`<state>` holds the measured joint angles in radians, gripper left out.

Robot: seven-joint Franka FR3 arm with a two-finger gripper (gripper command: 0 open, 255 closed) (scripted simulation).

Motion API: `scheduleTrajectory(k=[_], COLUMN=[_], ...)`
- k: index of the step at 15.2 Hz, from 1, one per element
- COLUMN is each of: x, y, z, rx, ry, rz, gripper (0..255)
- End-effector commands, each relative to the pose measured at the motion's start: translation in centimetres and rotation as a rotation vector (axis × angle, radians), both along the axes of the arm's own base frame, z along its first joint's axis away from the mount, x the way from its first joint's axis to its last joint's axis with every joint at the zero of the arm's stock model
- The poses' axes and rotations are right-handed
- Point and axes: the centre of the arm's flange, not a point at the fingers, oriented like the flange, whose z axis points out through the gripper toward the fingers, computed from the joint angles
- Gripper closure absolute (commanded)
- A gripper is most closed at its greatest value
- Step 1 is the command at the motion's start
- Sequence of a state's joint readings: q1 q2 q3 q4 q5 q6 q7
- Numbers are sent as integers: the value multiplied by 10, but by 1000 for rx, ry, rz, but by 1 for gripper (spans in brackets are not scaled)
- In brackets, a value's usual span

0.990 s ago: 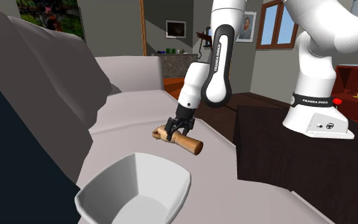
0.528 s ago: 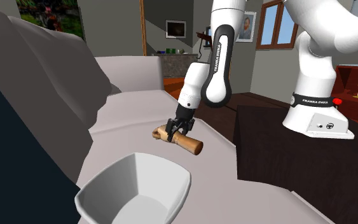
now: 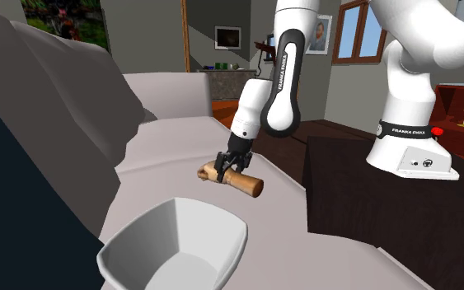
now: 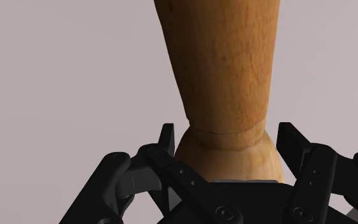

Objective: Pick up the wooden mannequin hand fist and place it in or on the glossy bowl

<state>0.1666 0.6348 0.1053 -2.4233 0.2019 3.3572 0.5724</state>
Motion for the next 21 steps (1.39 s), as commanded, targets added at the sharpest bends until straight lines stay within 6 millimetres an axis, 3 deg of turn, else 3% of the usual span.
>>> scheduleTrajectory(k=[1,21], x=[0,0], y=[0,0], z=[10,116], rx=[0,0], ry=[-1,-1], rz=[0,0], gripper=[255,255])
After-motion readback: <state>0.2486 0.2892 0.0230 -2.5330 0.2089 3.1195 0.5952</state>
